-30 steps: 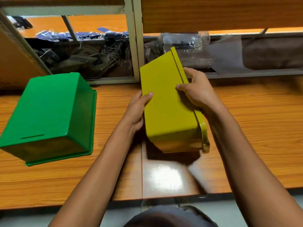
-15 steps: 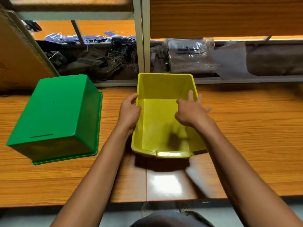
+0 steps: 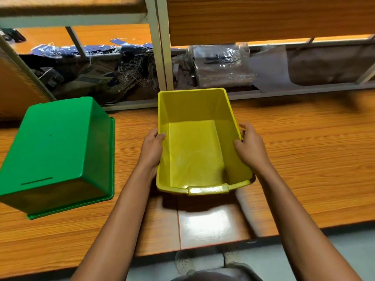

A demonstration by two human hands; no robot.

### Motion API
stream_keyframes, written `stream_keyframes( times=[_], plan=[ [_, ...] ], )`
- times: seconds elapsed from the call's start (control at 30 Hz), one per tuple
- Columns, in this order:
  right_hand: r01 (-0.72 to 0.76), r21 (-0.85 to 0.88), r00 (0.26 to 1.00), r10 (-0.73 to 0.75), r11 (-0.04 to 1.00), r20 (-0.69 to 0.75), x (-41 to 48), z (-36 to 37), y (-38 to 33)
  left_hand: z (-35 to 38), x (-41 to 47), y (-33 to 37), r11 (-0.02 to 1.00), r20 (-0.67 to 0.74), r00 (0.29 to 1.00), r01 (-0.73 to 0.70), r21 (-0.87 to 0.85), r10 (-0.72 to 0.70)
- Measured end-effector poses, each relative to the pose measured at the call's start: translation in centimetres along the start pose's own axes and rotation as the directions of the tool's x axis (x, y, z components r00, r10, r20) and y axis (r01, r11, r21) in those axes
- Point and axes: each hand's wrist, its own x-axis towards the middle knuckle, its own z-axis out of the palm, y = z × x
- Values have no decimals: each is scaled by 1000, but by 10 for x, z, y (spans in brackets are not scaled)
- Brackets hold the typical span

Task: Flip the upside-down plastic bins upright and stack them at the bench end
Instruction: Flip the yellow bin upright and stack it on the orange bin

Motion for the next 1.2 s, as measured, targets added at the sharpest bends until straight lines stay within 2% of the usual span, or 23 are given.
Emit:
stream_keyframes(
  times=[0.07, 0.13, 0.2, 0.3, 0.4, 0.57, 0.77, 0.93, 1.07, 1.2],
  plan=[
    [-136, 159, 989, 124, 978, 86, 3, -3, 2, 1, -1, 1, 999, 29, 999, 17, -47, -16],
    [-192, 257, 978, 161, 947, 136, 4, -6, 9, 3, -3, 1, 996, 90, 995, 41, -73, -34],
    [-198, 335, 977, 156, 921, 147, 3, -15, 16, 11, -8, 2, 994, 151, 987, 67, -87, -53],
    [-222, 444, 960, 114, 868, 256, -1, -36, 26, 28, -17, 0, 992, 181, 982, 68, -109, -48],
    [-186, 433, 959, 66, 882, 276, -7, -61, 45, 55, -29, -2, 992, 191, 982, 36, -120, -12],
    [-114, 471, 990, 59, 875, 130, -25, -112, 89, 115, -61, -2, 998, 259, 964, -42, -57, 55],
    [-131, 589, 984, 179, 797, -22, -65, -193, 163, 209, -107, -12, 993, 398, 914, -30, -116, 74],
    [23, 604, 986, 83, 797, -147, -101, -267, 226, 300, -143, -35, 989, 491, 863, -68, -128, 123],
    [119, 618, 957, 77, 777, -280, -123, -319, 273, 375, -173, -49, 981, 564, 803, -176, -86, 194],
    [145, 675, 896, 194, 723, -400, -141, -359, 320, 444, -191, -55, 980, 649, 739, -192, -53, 180]
  ],
)
